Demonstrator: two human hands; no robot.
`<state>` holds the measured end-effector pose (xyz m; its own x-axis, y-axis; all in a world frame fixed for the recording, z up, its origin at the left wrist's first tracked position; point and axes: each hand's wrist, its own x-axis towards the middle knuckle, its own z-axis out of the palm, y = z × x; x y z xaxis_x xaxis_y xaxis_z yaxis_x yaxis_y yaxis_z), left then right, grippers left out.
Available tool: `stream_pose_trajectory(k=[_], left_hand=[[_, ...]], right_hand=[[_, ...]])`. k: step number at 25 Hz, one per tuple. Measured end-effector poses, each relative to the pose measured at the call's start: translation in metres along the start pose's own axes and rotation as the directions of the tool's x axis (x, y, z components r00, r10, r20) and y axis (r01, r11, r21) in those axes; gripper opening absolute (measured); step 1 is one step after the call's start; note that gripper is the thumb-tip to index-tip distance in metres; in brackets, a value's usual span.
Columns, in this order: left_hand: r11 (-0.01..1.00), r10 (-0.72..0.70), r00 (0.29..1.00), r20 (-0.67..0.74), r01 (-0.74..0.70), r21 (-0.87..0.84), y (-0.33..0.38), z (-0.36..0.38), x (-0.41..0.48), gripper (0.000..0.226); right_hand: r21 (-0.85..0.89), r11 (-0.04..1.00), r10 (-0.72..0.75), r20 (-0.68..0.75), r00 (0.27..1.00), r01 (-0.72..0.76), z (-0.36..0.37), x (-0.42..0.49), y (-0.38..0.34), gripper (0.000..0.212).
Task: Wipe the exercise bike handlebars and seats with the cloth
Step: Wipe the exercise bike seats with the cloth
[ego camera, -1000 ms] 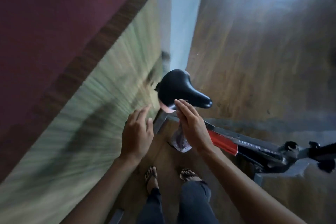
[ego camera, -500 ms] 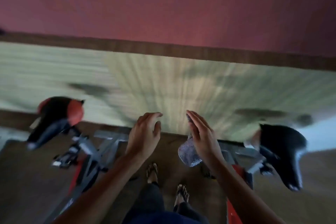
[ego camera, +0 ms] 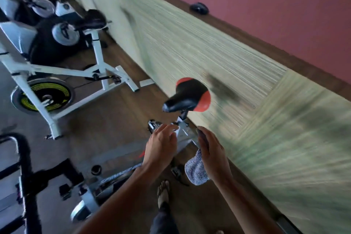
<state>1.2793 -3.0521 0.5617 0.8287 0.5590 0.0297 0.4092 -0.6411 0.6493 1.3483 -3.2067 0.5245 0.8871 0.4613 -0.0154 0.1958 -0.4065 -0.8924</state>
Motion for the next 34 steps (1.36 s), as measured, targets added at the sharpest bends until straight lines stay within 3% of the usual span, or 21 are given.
stream_pose_trajectory(k=[2,10,15,21,26,30,34], left_hand=[[0.999,0.005,1.0,-0.001,-0.005,-0.035,-0.03,-0.009,0.035,0.023],[0.99,0.102,0.988,0.114,-0.09,-0.108,-0.098,0.022,0.153,0.032],[0.983,0.08,0.992,0.093,-0.064,-0.17,-0.118,0.062,0.169,0.032],[0.98,0.058,0.997,-0.057,-0.068,-0.187,-0.122,0.077,0.161,0.029],[0.976,0.064,0.957,-0.284,-0.119,-0.181,-0.122,0.103,0.155,0.031],[0.96,0.133,0.871,-0.474,-0.232,-0.157,-0.139,0.13,0.153,0.032],[0.89,0.356,0.719,-0.597,-0.456,-0.017,-0.17,0.156,0.164,0.028]], right_hand=[[0.006,1.0,0.027,-0.023,0.999,-0.027,0.037,0.027,-0.009,0.033],[0.021,0.996,0.088,-0.397,0.914,-0.087,0.142,0.106,0.013,0.031],[-0.098,0.995,-0.058,-0.355,0.933,0.025,0.165,0.133,0.051,0.034],[-0.262,0.936,-0.308,-0.288,0.907,0.235,0.155,0.155,0.055,0.033],[-0.121,0.91,-0.411,-0.137,0.901,0.397,0.145,0.177,0.082,0.036],[-0.066,0.804,-0.594,-0.138,0.793,0.591,0.157,0.193,0.113,0.034],[-0.131,0.712,-0.695,-0.27,0.666,0.69,0.195,0.212,0.139,0.042]])
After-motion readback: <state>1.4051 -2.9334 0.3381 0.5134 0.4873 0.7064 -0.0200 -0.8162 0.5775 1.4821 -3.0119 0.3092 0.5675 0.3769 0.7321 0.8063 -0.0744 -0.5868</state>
